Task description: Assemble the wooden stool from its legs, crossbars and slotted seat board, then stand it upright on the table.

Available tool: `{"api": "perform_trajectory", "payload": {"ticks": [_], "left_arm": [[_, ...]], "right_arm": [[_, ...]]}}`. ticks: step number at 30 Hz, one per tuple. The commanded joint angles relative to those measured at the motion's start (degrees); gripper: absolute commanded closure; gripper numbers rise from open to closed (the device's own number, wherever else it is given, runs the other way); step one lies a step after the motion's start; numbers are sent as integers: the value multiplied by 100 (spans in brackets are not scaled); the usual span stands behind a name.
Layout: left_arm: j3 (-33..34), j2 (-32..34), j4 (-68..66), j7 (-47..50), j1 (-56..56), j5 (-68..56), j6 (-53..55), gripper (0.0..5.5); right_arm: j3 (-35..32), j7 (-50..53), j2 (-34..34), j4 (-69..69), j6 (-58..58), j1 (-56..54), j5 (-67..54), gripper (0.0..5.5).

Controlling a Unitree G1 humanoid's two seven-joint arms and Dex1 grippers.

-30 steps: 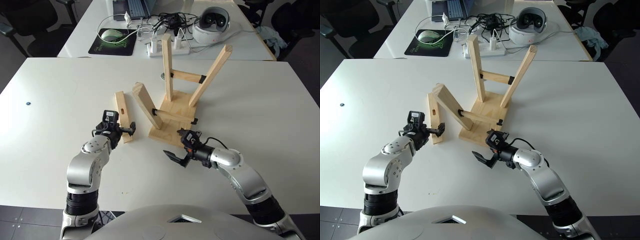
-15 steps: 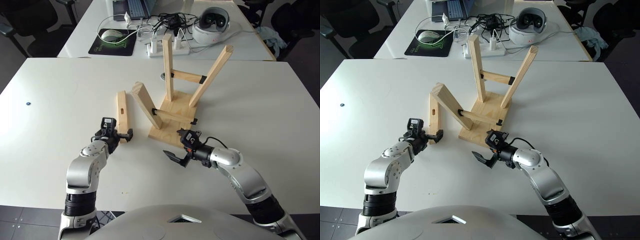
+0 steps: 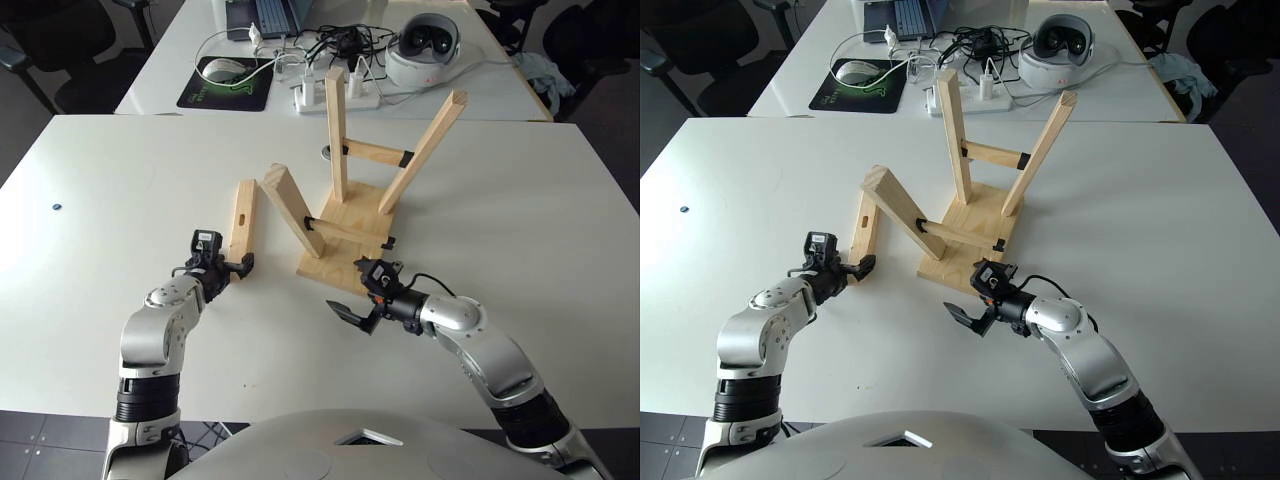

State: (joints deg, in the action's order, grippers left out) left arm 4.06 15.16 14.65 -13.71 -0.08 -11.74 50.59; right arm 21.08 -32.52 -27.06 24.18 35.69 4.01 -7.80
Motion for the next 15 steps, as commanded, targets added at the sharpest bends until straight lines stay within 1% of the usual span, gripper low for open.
{"api": "perform_trajectory", "payload": {"ticks": [1,5,10,15], "left_arm": [[-5,310,-333,-178,-90,72,-135,97],[-25,601,-581,-354,-139,185,-510,97],[113,761,-801,-453,-154,174,-758,97],[337,809,-765,-457,-116,95,-723,172]], "right_arm": [[93,8,2,-178,218,187,-7,27],[78,17,13,-183,192,171,-9,27],[50,34,43,-172,188,140,-18,27],[32,93,114,-166,203,195,-20,27]]}}
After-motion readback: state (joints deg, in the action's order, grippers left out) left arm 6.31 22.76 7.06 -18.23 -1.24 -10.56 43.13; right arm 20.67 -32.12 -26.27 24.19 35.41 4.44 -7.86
